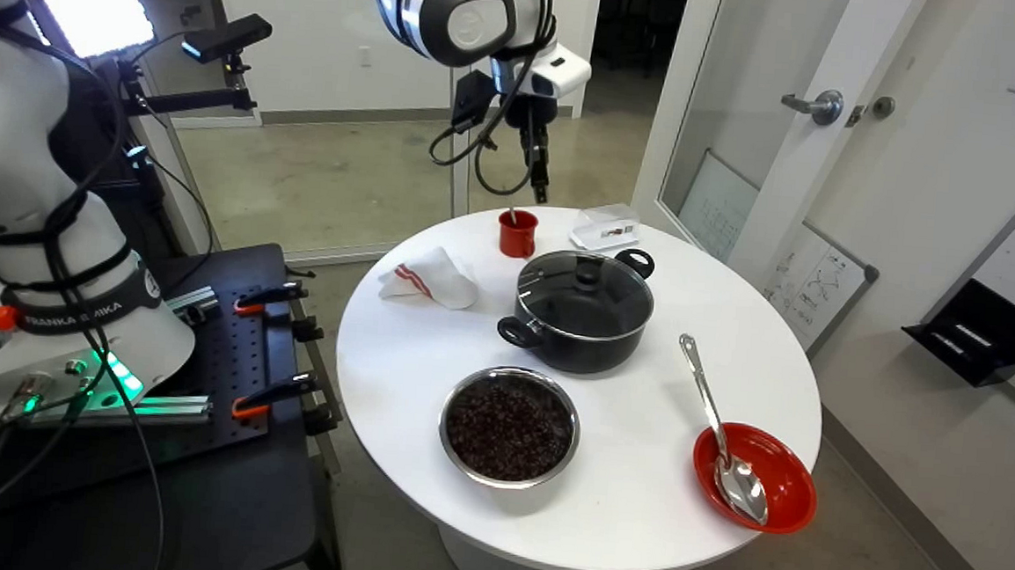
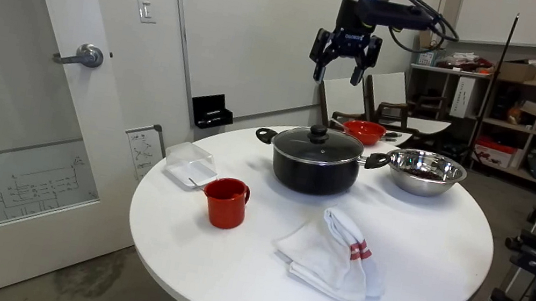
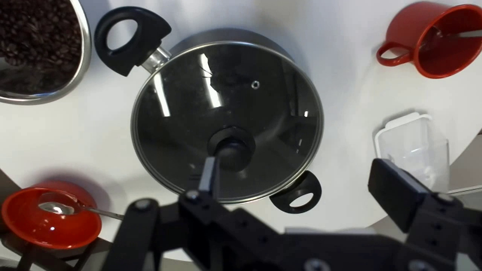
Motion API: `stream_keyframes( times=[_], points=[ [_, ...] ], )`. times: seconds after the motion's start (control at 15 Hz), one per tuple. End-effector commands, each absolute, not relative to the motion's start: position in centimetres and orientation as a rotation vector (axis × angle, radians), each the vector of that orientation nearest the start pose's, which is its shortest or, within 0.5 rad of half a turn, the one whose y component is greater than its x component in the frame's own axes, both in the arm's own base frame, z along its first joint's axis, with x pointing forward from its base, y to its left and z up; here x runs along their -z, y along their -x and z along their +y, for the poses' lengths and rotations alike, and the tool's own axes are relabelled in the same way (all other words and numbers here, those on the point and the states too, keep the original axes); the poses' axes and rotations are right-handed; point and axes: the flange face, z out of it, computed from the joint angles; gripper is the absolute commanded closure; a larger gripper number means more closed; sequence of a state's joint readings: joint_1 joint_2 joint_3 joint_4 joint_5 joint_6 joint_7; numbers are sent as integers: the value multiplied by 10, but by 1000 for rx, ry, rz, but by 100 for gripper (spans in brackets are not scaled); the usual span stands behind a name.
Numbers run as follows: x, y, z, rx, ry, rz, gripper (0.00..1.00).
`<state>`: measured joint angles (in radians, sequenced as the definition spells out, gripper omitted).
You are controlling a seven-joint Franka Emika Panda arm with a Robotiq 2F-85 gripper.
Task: Remove the lid from the pot
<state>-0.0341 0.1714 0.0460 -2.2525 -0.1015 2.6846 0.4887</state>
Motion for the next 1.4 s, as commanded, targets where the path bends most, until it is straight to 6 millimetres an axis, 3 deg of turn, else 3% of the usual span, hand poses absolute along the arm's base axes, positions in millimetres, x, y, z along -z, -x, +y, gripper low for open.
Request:
stream_keyframes(
  times=[0.0, 0.13, 0.4, 0.6, 0.67, 1.33],
  points=[
    [-282, -580, -7, 376, 3058, 669, 0],
    [-269, -585, -11, 368, 3047, 670, 0],
    [-262, -601, -2, 422, 2969, 686, 0],
    [-251, -615, -2, 364, 2966, 701, 0],
    [-258, -599, -2, 384, 2973, 701, 0],
    [-252, -606, -5, 401, 2977, 734, 0]
  ],
)
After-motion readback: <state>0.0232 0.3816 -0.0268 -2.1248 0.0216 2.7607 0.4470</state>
